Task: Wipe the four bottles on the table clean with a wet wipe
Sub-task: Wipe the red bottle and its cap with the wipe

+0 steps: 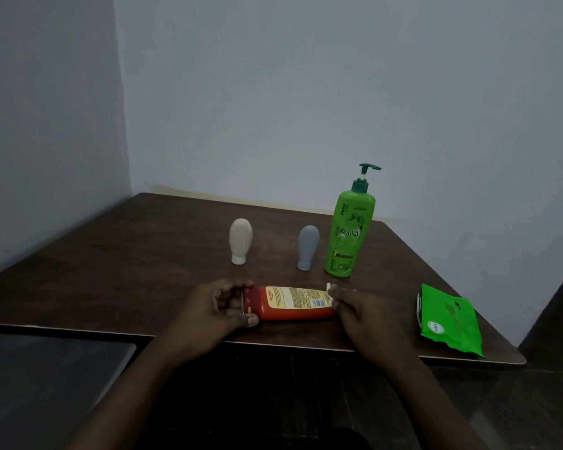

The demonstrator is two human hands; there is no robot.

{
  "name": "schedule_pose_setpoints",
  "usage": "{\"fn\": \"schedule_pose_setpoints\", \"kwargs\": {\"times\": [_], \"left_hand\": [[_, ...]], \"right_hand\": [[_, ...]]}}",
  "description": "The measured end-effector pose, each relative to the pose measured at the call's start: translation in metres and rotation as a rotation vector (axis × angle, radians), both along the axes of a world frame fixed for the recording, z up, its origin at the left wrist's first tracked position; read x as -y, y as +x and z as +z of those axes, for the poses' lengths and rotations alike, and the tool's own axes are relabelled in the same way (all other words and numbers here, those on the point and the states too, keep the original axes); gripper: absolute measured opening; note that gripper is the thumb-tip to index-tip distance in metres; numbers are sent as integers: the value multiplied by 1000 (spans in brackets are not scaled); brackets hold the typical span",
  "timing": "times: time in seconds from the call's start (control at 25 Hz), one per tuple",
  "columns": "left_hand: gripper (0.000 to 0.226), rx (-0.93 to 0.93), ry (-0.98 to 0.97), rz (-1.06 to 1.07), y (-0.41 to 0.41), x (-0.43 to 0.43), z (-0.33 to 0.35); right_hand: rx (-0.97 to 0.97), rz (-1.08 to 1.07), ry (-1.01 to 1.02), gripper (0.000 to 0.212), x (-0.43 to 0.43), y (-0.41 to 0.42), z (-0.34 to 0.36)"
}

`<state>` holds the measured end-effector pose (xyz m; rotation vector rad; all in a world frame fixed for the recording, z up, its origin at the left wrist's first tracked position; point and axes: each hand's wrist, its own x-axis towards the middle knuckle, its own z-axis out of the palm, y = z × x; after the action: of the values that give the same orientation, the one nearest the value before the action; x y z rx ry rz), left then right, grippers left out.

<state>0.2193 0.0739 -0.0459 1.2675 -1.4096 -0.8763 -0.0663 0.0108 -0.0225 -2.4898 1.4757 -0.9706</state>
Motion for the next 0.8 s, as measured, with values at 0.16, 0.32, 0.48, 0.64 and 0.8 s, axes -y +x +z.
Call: {"fn": "schedule_pose_setpoints", "kwargs": {"times": [0.16,0.32,0.48,0.64,0.8], "left_hand": [[65,-62,12,-5,3,-1,2],[65,-87,-4,-3,3,-1,1],[66,-106,-31,-11,0,4,-3],[67,-68,-13,-18,-2,0,5],[67,-103,-10,-16,-3,-3,5]], "right_hand": [[-34,-45,-43,24,-3,43,6],[-14,132,-117,39,-28,102,-1],[-104,219,-121,50,-35,110,-3],[-99,60,-100,41,-20,63,2],[-4,-163,9,27,-10,23,7]]}}
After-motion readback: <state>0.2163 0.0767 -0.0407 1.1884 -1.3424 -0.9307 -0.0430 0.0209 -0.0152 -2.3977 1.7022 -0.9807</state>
